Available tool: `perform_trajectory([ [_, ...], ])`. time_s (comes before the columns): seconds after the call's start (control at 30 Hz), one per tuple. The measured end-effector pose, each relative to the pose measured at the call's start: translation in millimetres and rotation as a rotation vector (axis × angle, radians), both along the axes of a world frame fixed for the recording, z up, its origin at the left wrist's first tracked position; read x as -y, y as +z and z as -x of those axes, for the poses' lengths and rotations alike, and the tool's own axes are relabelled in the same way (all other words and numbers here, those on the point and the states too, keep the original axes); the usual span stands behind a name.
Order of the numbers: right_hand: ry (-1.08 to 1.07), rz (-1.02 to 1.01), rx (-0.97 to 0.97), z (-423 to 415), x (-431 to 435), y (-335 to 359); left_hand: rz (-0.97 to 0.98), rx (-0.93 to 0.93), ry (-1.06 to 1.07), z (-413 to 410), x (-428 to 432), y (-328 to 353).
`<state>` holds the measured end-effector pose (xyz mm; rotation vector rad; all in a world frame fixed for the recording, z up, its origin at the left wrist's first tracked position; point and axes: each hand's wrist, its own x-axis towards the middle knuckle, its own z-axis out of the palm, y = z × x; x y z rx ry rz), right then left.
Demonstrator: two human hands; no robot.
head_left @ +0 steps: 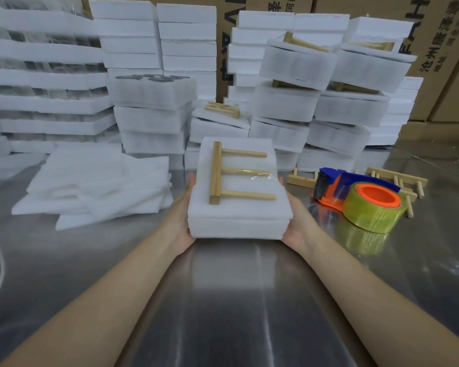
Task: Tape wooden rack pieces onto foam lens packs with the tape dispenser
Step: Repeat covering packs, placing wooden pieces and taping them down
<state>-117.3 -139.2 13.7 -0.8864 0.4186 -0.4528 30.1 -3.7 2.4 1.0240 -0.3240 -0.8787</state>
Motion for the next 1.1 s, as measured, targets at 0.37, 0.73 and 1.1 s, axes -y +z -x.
perform_trajectory([
  [0.37, -0.021, 0.015, 0.093, 4, -4, 0, 0.008, 0.058, -0.061, 9, -4, 7],
  [0.73, -0.217, 0.022, -0.031, 6, -3, -5, -0.017, 0.049, -0.117, 9, -11, 12],
  [1.1, -0.294, -0.007, 0.09, 0, -12, -1, -0.13, 0.137, -0.261, -8, -14, 15],
])
